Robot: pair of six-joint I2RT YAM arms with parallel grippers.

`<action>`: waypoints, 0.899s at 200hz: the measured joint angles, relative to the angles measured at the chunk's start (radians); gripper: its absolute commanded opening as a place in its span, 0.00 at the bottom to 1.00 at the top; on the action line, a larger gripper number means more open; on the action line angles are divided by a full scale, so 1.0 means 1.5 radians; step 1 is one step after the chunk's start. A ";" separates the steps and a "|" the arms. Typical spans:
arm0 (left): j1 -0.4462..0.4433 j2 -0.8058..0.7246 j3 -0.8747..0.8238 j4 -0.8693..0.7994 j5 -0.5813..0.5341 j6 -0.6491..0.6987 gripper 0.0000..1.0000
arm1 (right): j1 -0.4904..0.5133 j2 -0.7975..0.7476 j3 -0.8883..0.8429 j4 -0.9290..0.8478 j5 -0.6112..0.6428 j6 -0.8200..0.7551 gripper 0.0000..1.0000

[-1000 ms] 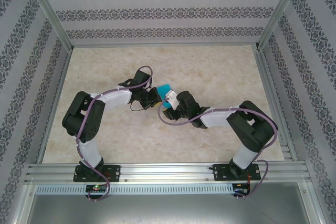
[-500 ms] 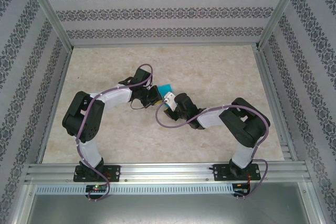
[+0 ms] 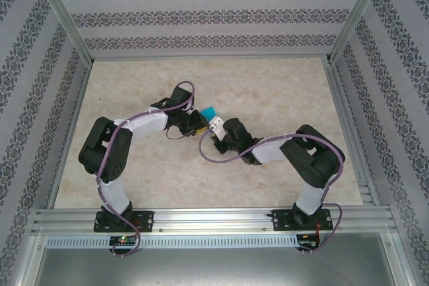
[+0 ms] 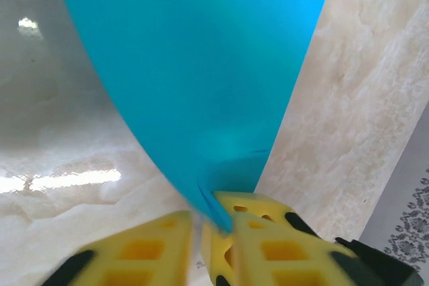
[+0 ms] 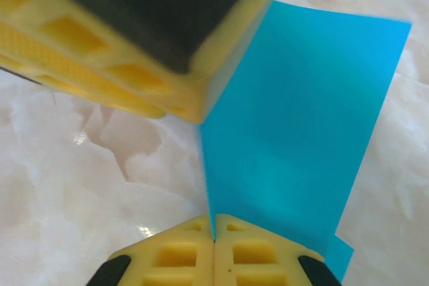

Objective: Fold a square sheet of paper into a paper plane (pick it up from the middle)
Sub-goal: Fold the wing for the fifth time at the center of the table.

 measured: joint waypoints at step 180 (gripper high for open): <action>0.053 -0.120 -0.100 0.089 -0.017 0.022 0.66 | -0.120 0.025 0.021 -0.004 -0.227 0.321 0.00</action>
